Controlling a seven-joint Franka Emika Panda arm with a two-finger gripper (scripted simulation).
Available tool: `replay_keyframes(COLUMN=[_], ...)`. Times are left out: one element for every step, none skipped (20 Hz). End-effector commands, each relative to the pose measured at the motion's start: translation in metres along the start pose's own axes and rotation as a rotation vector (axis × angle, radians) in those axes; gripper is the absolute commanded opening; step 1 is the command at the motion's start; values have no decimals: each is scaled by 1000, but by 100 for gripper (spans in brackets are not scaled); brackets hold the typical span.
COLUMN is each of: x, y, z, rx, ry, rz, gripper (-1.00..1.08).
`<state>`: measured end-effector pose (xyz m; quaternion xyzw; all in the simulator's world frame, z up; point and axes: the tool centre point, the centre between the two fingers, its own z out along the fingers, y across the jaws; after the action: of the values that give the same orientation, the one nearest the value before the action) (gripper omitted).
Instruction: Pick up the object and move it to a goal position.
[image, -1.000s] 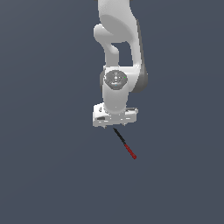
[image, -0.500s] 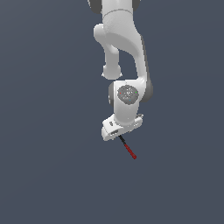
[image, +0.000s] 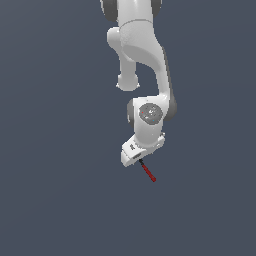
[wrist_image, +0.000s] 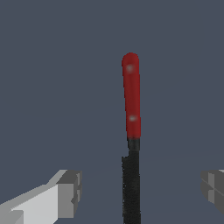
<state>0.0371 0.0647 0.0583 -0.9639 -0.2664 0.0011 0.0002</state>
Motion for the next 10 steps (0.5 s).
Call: replay_keyframes(x=[0,0,0,0,0,0,0,0,0,0], y=[0,0,0,0,0,0,0,0,0,0], z=[0,1,3,5,9,12,17,22,28,33], rx=[0,0,0,0,0,0,-1,-1,-1,-1], ry=[0,0,0,1,1,1,1,1,1,1], rz=[0,0,0,-1,-1,-1,-2,-3,-3,-4], gripper=[100,100,100,100,100,100,100,100,100,100])
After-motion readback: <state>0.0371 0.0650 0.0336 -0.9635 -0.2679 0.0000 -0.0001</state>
